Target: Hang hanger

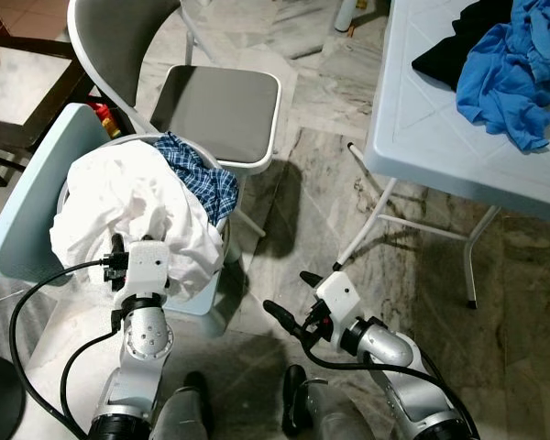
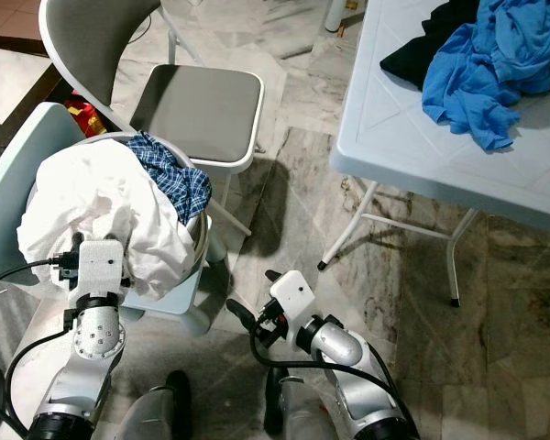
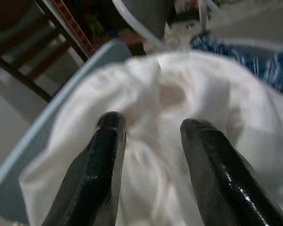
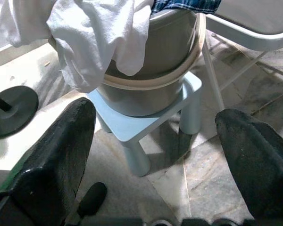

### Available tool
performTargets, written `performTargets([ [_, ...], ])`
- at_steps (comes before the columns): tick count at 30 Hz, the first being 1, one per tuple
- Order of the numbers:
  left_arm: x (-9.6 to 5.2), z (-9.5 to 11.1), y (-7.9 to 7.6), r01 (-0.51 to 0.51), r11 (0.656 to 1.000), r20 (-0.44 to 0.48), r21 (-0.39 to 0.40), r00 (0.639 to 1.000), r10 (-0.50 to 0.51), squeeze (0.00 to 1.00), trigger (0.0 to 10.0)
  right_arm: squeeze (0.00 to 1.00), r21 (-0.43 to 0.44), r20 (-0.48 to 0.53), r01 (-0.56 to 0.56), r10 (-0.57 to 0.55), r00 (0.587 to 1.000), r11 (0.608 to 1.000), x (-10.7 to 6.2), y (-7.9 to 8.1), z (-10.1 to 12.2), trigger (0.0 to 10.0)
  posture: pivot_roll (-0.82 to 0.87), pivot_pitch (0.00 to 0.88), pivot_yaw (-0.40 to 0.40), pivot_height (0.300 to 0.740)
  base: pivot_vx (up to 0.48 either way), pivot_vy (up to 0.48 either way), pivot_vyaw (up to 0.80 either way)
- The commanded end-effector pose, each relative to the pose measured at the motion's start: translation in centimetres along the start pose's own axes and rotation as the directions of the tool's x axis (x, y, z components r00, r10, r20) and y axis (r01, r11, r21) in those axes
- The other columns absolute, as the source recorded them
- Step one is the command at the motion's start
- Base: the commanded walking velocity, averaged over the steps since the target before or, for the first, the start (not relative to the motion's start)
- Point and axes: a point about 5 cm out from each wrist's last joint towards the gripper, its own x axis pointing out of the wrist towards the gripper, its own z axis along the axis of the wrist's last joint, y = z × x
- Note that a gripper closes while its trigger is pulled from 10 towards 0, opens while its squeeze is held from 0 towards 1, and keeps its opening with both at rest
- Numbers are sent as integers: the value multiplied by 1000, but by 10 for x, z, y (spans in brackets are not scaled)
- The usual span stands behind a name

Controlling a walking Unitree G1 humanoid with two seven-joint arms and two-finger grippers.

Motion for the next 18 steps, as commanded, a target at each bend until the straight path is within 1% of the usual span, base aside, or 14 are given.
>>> performTargets([
  [1, -2, -2, 3, -23, 1000, -3, -1, 1000, 23, 0, 10000, 0, 11, -20, 2, -2, 1000, 1000, -5, 1, -7, 10000, -86, 310, -77, 740, 0, 0, 0],
  [4, 2, -1, 5, -37, 999, -7, -16, 999, 37, 0, 10000, 0, 10, -19, -1, 1, 1000, 1000, -4, 1, -7, 10000, -86, 310, -79, 740, 0, 0, 0],
  [6, 4, -4, 5, -41, 998, -40, -41, 998, 39, 0, 10000, 0, 9, -18, -2, 2, 1000, 1000, -4, 1, -7, 10000, -89, 310, -80, 740, 0, 0, 0],
  [9, 4, -10, 1, -17, 999, -80, -49, 997, 13, 0, 10000, 0, 8, -19, -1, 1, 1000, 1000, -5, 1, -7, 10000, -93, 311, -81, 740, 0, 0, 0],
  [11, 5, -14, -7, 30, 998, -109, -55, 993, -36, 0, 10000, 0, 8, -19, 0, 0, 1000, 1000, -6, 1, -7, 10000, -96, 312, -81, 740, 0, 0, 0],
  [16, 8, -8, -14, 51, 996, -86, -67, 995, -56, 0, 10000, 0, 8, -20, 3, -3, 1000, 1000, -6, 1, -7, 10000, -105, 314, -77, 740, 0, 0, 0],
  [18, 9, -3, -17, 65, 996, -62, -67, 996, -70, 0, 10000, 0, 8, -20, 6, -6, 1000, 1000, -6, 2, -7, 10000, -107, 314, -75, 740, 0, 0, 0],
])
